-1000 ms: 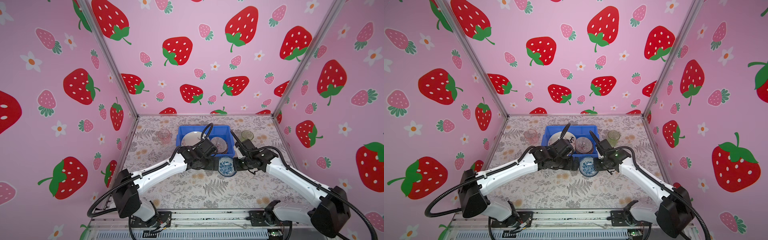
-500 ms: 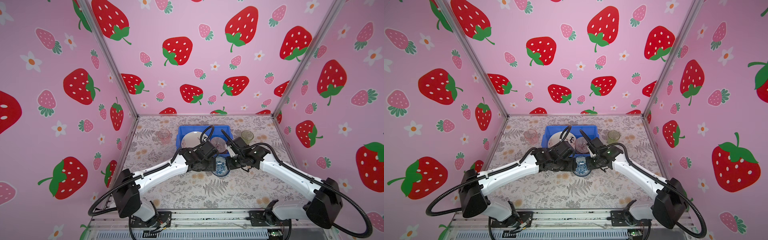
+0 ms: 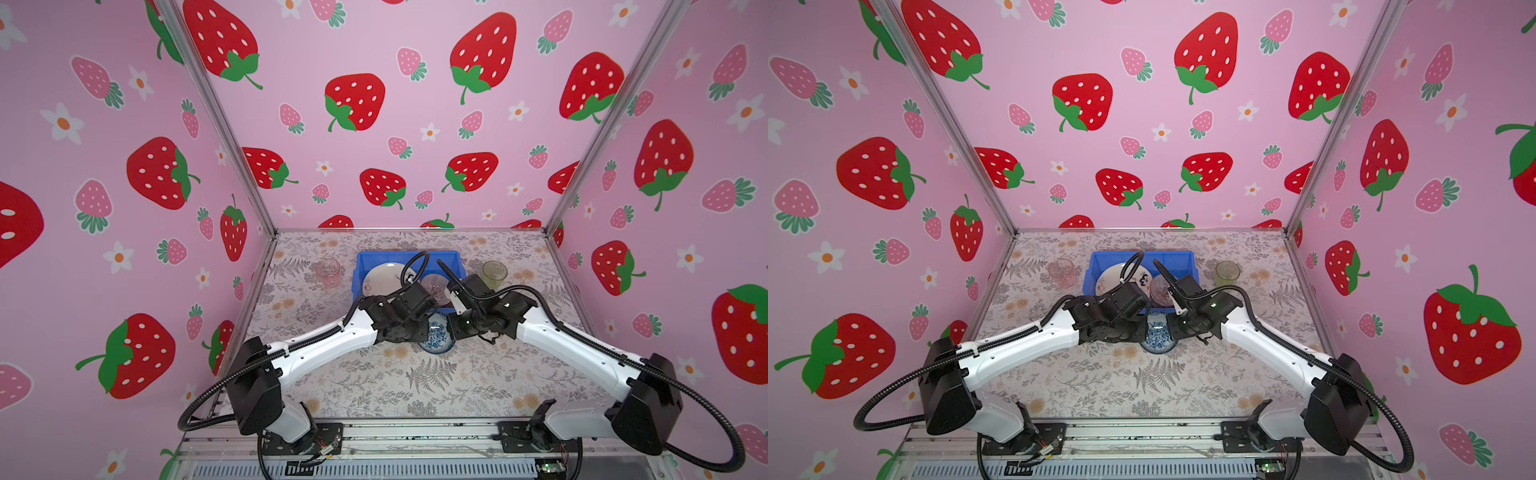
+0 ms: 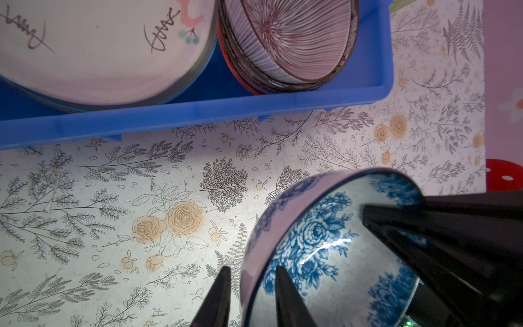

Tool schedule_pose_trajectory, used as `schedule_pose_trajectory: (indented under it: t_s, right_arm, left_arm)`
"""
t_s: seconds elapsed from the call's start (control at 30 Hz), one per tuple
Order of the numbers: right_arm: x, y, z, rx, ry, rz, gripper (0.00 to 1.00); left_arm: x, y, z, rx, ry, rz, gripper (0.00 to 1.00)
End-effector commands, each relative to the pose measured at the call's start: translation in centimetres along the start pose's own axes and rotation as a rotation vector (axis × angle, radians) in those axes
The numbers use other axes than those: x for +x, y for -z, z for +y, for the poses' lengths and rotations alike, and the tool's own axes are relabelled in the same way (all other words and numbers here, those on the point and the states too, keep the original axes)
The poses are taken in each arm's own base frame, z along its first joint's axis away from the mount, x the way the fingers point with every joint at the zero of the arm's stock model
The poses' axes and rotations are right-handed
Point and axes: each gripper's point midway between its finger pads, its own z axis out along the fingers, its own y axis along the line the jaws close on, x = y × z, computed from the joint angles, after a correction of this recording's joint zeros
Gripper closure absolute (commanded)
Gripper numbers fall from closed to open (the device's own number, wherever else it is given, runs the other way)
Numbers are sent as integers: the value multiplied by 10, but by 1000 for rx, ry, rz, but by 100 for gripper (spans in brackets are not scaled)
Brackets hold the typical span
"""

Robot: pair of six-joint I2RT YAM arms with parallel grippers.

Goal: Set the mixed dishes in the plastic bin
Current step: 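Lift the blue-white floral bowl off the table with both grippers, then carry the blue-white bowl toward the bin with the left gripper while the right releases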

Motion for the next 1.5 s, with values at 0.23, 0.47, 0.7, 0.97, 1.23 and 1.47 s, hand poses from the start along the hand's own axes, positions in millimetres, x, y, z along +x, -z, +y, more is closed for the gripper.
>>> schedule_pose_trajectory:
  t_s: [0.23,0.47,0.7,0.97,1.23,1.47]
  right_arm:
    - [-17,16,13,-38,1,-59,94]
    - [-19,16,19,-67,4,-66,90]
    - [-22,20,28,-117,7,-82,82]
    - [-30,33,27,-113,9,-126,70]
    - [-38,59,11,-72,-26,-206,65]
    - [-42,75,3,-20,-25,-242,64]
  left_arm:
    - [1,-4,7,-35,-10,-1,84]
    - [3,-4,10,-42,-16,3,95]
    - [3,-5,12,-50,-19,2,100]
    - [-3,0,19,-60,-23,-4,100]
    - [-33,24,36,-55,-10,-59,100]
    - [-67,39,41,-26,-12,-114,100]
